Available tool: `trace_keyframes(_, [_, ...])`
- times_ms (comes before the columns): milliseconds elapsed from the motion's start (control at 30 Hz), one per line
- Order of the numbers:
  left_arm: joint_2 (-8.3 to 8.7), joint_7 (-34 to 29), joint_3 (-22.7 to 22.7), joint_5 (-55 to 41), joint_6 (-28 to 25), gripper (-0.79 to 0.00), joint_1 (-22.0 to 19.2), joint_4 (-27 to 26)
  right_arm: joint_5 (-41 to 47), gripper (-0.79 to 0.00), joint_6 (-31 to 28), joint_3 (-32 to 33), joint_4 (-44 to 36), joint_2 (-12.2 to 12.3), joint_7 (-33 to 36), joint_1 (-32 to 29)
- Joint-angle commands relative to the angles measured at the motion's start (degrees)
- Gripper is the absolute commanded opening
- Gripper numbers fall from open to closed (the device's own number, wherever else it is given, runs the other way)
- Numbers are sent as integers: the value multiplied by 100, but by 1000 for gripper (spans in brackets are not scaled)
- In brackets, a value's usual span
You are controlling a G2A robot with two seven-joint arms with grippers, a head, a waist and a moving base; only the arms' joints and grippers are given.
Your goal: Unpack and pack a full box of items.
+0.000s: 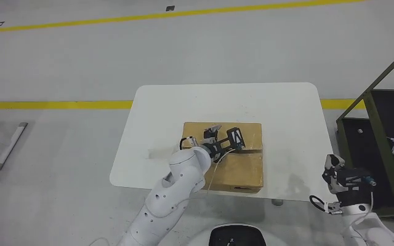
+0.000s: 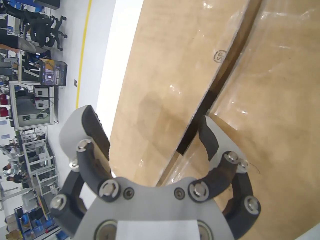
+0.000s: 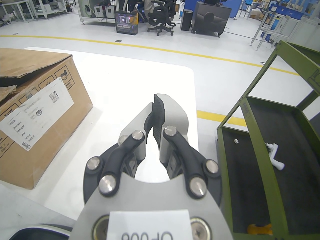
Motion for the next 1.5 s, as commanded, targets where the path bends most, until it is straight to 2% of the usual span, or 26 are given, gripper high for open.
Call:
trace_keyframes(0, [-12,134,7,103,107,0,-61,39,-1,-785,-1,-8,5,-1,1,5])
trace_keyframes(33, [-18,210,12,112,122,0,-82,65,-2,-785,2,-11,7,-2,1,7])
trace_keyframes(67, [-23,268,12,151,149,-200,-115,77,-3,-785,3,-13,9,-2,-1,8])
trace_keyframes(100, [-28,349,24,177,166,-437,-136,81,-4,-785,4,-15,12,-2,-2,10])
trace_keyframes(133, [-33,402,32,203,175,-785,-149,103,-4,-785,4,-17,18,-3,0,11])
trace_keyframes(733, [-53,1124,9,254,19,-785,-60,46,-10,-785,37,-81,83,-11,88,97])
trace_keyframes(1033, [-31,1096,-15,225,-163,-785,211,-569,-7,-785,93,-143,30,-21,105,95])
trace_keyframes(1067, [-33,1094,-8,235,-148,-668,228,-612,-5,-785,109,-157,39,-24,103,93])
trace_keyframes(1100, [-40,1051,-15,221,-84,0,244,-599,-9,-785,121,-174,41,-26,100,92])
trace_keyframes(1233, [-81,1095,29,276,61,0,82,-516,-39,-785,154,-231,12,-33,97,82])
trace_keyframes(1467, [-212,1274,137,410,292,0,-612,45,-70,-785,205,-246,-87,-38,103,20])
